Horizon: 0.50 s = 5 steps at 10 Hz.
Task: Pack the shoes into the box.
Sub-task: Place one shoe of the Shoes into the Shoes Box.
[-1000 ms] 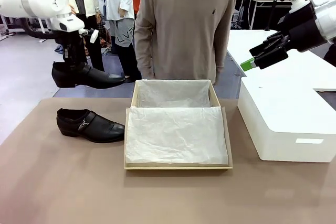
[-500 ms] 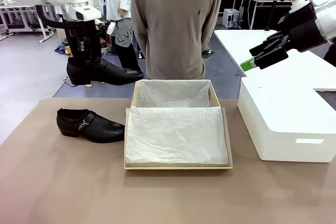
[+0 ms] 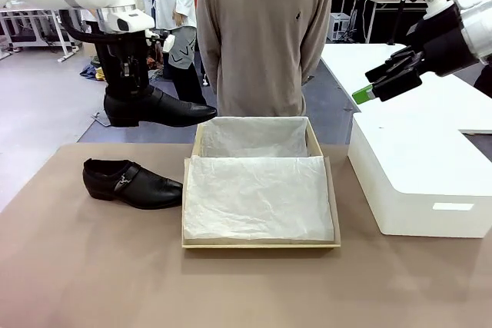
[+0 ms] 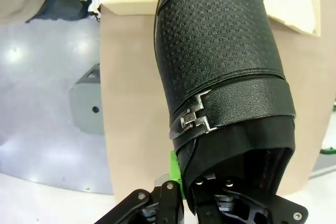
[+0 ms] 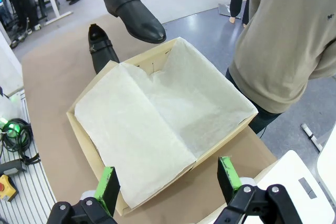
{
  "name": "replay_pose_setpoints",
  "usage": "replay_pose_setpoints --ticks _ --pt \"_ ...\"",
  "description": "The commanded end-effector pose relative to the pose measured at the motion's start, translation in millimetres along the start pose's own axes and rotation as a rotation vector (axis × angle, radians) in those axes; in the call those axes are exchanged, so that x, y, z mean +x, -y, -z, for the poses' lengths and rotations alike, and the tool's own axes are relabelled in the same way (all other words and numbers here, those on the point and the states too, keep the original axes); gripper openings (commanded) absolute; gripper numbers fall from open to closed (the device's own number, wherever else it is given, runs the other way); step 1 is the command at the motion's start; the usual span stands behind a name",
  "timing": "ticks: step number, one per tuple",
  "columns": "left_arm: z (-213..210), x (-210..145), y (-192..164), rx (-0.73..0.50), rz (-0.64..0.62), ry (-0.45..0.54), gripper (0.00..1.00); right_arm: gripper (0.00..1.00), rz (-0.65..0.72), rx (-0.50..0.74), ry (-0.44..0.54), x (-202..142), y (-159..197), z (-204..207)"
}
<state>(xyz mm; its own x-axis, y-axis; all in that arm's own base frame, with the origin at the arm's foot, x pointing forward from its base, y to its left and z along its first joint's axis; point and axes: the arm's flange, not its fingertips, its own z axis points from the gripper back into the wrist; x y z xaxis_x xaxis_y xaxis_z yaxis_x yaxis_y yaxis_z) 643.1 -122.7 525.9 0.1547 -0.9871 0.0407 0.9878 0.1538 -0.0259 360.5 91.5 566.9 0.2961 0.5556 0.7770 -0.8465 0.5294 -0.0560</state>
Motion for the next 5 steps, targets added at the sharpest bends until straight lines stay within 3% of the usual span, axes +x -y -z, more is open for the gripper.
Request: replay_pose_setpoints --ticks 1,5 --pt "-4.4 -2.3 0.2 0.011 -0.002 -0.003 0.0 1.0 -0.018 0.013 0.02 0.3 3.3 1.8" --pt "-10.3 22.1 6.8 0.027 -0.021 0.02 0.0 1.0 -0.018 0.013 0.02 0.3 3.3 1.8"
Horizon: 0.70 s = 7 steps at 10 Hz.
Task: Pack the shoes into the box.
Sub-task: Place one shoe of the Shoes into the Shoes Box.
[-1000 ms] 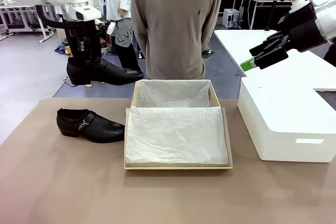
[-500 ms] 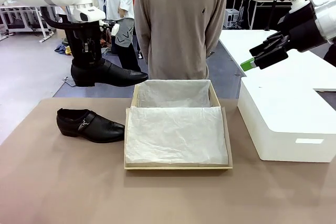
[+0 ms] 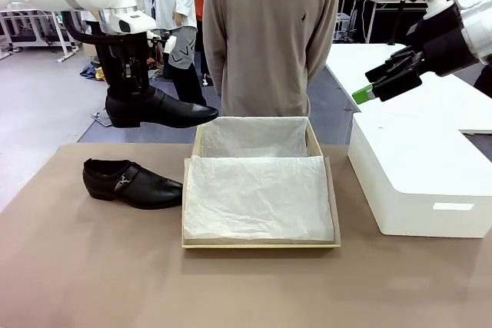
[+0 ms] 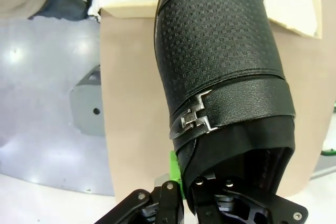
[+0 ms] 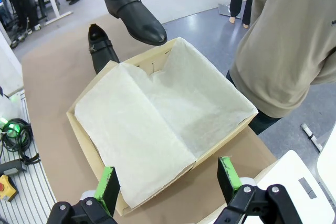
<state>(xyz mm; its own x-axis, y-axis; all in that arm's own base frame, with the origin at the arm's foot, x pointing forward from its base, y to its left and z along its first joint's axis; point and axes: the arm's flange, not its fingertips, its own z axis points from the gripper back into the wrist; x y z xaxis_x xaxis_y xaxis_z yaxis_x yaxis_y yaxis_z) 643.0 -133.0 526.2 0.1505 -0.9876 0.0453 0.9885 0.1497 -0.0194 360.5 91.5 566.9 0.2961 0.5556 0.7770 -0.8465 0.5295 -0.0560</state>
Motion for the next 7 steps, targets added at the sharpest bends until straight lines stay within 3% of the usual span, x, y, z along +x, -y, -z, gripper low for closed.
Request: replay_pose_setpoints --ticks 1,7 --pt "-16.4 25.7 8.9 0.017 -0.014 0.018 0.0 1.0 -0.018 0.013 0.02 0.3 3.3 1.8" --pt "-15.3 123.5 18.2 -0.012 -0.021 0.051 0.0 1.0 -0.018 0.013 0.02 0.3 3.3 1.8"
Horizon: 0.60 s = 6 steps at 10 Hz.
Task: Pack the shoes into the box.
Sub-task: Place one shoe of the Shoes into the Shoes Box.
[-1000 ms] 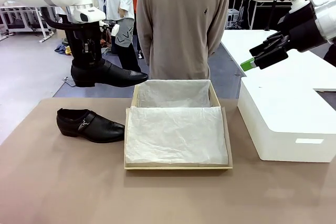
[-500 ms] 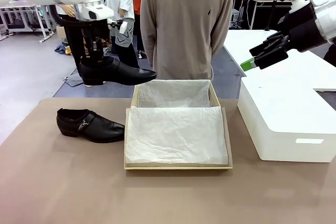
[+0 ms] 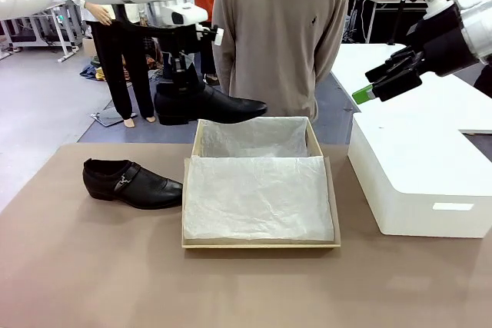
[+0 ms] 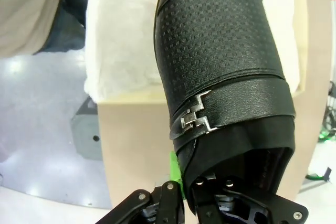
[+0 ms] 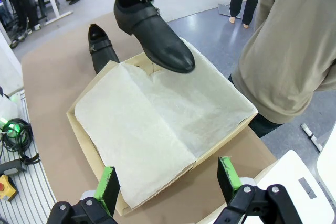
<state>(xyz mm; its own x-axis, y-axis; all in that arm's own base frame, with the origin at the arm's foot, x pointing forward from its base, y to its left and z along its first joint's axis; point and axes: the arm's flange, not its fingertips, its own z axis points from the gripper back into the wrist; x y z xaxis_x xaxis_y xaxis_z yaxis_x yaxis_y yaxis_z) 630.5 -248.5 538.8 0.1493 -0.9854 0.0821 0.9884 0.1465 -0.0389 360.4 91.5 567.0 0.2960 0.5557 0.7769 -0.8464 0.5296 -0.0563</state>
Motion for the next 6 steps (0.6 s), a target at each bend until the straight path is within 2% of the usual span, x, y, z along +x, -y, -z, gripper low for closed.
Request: replay_pose_setpoints --ticks 1,6 --pt "-2.2 24.7 -11.7 0.006 -0.017 0.024 0.0 1.0 -0.018 0.013 0.021 0.3 3.3 1.9" --pt "33.2 78.1 -7.3 0.034 0.09 -0.006 0.0 1.0 -0.018 0.013 0.021 0.3 3.3 1.9"
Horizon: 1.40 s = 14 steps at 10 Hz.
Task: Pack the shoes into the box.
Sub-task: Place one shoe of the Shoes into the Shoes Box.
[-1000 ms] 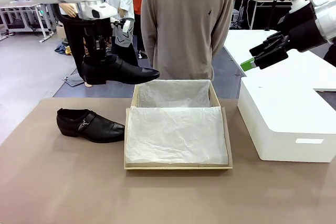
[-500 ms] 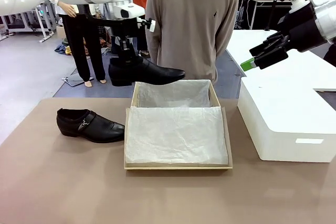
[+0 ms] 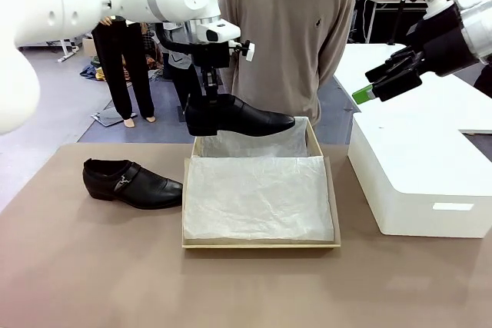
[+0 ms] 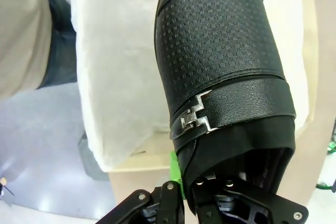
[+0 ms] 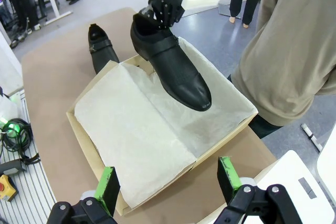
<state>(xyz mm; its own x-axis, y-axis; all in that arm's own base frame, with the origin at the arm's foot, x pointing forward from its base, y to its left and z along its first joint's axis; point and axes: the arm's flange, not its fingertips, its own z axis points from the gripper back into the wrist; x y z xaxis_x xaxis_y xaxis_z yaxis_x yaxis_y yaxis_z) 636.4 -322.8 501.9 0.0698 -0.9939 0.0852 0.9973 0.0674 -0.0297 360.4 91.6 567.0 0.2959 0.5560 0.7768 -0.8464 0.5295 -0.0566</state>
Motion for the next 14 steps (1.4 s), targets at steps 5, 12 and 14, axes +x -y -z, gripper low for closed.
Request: replay_pose_setpoints --ticks 5,12,14 --pt "25.0 22.9 -25.2 0.011 0.097 0.0 0.0 1.0 -0.018 0.013 0.021 0.2 3.4 1.9" --pt "65.3 35.8 -29.6 0.024 0.14 -0.039 0.0 1.0 -0.018 0.013 0.021 0.2 3.4 1.9" --pt "73.8 31.5 -32.8 0.054 0.106 -0.02 0.0 1.0 -0.018 0.013 0.021 0.2 3.4 1.9"
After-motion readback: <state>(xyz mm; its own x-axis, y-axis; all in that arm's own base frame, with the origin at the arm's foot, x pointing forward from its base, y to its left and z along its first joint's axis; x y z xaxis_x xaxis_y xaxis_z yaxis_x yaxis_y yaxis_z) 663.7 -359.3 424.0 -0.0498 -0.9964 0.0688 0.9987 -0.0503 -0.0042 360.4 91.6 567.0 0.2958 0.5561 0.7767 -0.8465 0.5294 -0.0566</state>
